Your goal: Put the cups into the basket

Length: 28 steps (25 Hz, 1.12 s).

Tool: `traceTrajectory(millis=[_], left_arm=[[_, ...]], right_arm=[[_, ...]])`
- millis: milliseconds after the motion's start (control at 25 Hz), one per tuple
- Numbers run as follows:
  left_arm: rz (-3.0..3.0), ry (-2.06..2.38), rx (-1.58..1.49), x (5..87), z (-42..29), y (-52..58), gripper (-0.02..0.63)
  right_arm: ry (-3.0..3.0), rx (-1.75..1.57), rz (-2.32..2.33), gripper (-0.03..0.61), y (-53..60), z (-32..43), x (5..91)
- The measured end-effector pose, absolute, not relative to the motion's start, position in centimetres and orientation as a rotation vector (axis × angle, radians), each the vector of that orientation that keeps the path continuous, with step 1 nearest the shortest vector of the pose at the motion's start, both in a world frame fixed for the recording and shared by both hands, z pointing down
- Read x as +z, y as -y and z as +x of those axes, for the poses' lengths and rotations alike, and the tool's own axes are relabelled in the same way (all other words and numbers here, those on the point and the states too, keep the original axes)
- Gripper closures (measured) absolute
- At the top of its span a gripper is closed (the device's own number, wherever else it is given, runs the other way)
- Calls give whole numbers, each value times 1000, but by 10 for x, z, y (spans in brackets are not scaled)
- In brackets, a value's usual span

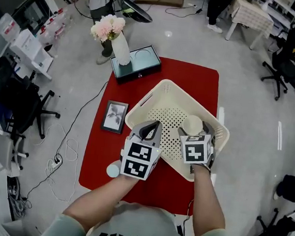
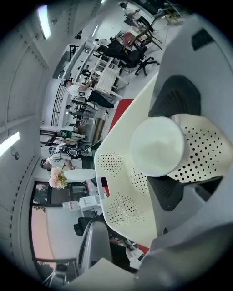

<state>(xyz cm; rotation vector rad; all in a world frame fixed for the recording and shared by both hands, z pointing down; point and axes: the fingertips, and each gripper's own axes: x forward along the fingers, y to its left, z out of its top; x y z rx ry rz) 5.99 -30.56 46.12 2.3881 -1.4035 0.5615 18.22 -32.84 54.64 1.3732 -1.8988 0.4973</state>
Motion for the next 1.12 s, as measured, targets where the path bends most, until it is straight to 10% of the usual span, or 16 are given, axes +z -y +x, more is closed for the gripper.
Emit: traceTrajectory(millis=[1120], left_arm=[[2378,1387,490,456,52,289,611]], right_arm=[[1858,520,1435,199,323,185,549]])
